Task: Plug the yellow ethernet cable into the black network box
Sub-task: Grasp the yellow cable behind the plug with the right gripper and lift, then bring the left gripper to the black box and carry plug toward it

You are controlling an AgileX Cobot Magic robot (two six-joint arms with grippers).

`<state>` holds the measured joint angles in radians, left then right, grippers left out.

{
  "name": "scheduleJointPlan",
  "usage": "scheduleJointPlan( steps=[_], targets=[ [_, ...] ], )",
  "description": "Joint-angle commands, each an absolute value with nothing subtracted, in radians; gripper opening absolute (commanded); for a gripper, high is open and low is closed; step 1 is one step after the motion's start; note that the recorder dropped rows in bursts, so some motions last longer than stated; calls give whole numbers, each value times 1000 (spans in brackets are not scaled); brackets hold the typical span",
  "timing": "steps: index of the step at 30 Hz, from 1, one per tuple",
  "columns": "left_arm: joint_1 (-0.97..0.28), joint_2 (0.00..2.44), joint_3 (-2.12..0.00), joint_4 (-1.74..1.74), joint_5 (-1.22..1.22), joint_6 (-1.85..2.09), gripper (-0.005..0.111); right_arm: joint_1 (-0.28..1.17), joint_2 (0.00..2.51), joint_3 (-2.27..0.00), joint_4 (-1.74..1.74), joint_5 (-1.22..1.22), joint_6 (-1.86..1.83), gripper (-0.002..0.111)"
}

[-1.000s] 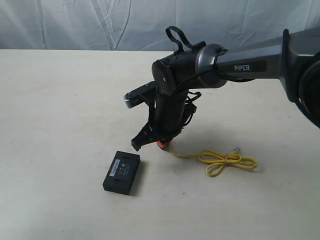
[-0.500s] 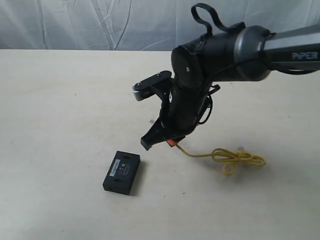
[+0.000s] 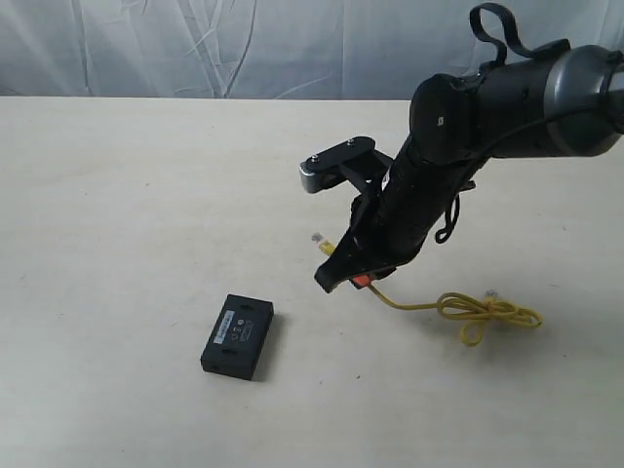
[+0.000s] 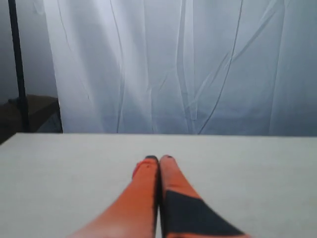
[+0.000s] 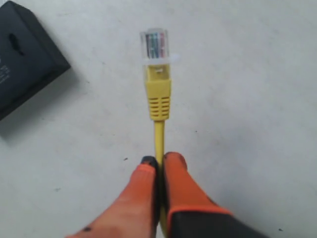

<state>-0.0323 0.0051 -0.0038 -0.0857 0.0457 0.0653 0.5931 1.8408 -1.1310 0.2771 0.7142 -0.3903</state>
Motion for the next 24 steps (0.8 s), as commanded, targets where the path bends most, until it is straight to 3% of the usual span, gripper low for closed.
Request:
scheduleJointPlan(
  steps=[1,4,9,15,18,21,24],
  targets=[
    [-30,0,0,-122,-169,62,0,589,1832,-1129,288,733,-420,-1],
    [-30,0,0,-187,-229,60,0,589,1832,-1129,286,731,-420,-1],
    [-30,181,-208,-170,188,62,0,589,1832,-1129,269,728,-420,-1],
    [-32,705,-494,-183,514,250,0,642,1832,-1129,241,719,-424,-1],
    [-32,992,-609,-330,609,477,0,683,1832,-1129,225,704,-424,-1],
    [-41,1421,-728,-713,660,964,0,733,1832,-1129,165,731,-424,-1],
    [-109,1620,-791,-811,675,1154,0,760,1838,-1128,159,768,-426,-1]
  ],
)
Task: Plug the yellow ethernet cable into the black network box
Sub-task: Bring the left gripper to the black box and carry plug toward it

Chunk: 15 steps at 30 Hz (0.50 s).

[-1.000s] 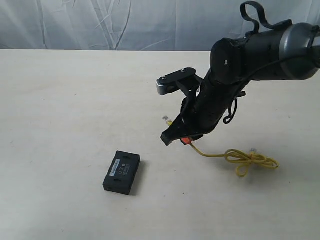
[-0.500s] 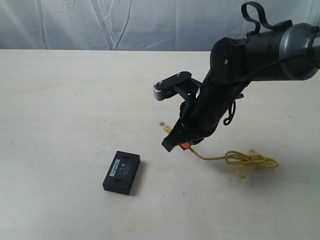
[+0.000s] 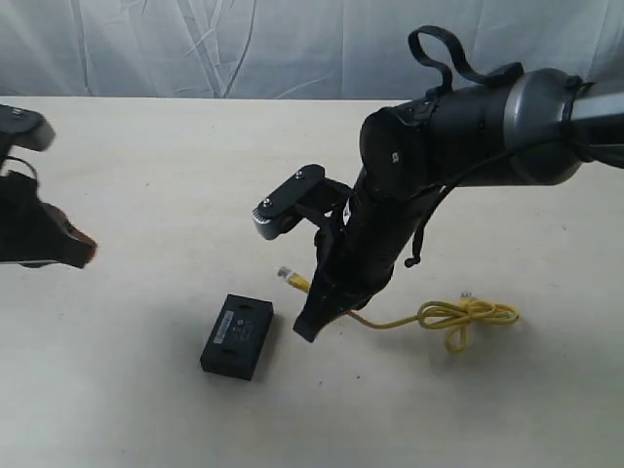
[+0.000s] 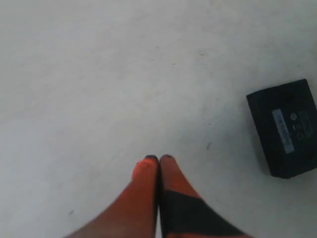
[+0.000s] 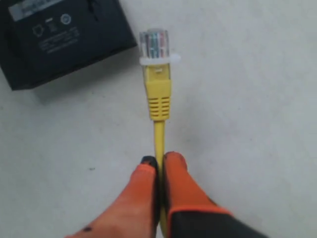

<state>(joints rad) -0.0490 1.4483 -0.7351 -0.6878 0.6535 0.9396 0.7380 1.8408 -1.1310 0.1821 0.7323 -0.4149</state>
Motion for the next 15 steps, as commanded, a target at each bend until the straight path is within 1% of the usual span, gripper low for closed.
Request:
scheduleJointPlan(
  steps=[1,4,6,9,15],
  targets=[
    [-149,1689,-822,-809,675,1165,0,781,1853,-1127,153,799,-426,-1],
    [-210,1776,-873,-814,677,1180,0,853,1884,-1113,153,810,-438,-1],
    [-223,1810,-884,-814,679,1212,0,894,1901,-1113,139,806,-441,-1],
    [-223,1830,-886,-816,679,1215,0,910,1923,-1113,140,803,-441,-1],
    [-223,1830,-886,-830,681,1257,0,910,1945,-1113,168,725,-435,-1]
  ],
)
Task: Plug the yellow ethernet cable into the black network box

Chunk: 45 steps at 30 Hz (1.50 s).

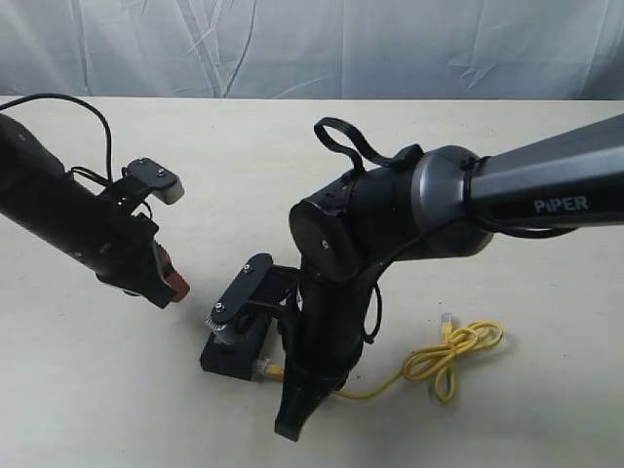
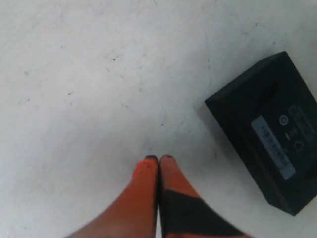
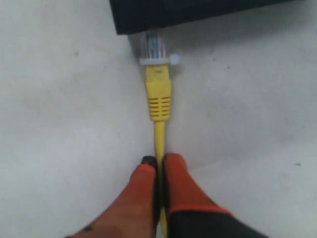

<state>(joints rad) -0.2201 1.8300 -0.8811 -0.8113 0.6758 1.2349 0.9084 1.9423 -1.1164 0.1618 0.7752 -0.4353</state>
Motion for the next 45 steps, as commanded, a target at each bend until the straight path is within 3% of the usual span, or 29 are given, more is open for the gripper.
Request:
scheduleJointPlan(
  steps=[1,20,45],
  targets=[
    [-223,1830,-886,-843,681,1267,0,910,1945,-1113,169,709,-430,-1],
    [-225,1930,-886,-1032,767,1497,0,908,1946,-1113,86,684,-367,-1],
    [-225,1930,-886,-1047,794,1499,0,908,1946,-1113,-18,633,-349,-1]
  ],
)
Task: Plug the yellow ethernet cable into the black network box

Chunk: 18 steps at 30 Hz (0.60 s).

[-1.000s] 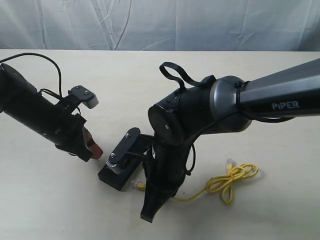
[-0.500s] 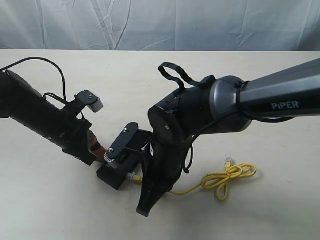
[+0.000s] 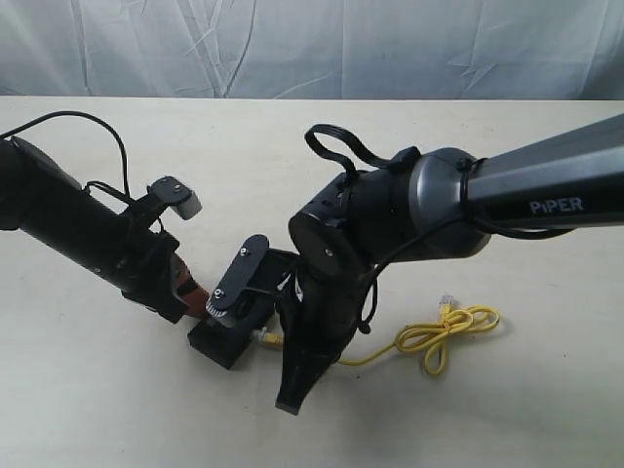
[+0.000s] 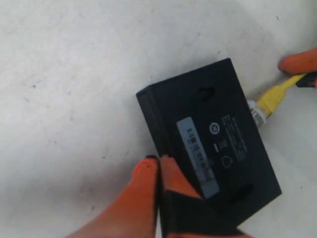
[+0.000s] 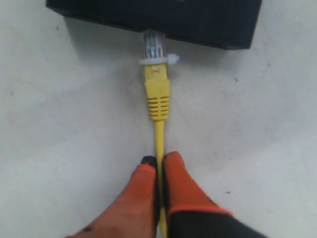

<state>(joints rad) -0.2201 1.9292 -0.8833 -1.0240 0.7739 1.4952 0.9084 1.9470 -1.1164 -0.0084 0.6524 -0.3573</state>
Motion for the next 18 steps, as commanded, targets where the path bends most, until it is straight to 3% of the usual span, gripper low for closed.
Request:
scheduleJointPlan(
  steps=[1,18],
  targets=[
    [-225,1930,-886,-1049,797,1499,0,908,1946,-1113,-18,631,-347,-1],
    [-225,1930,-886,-1054,829,1399,0,908,1946,-1113,-14,652,-143,-1]
  ],
)
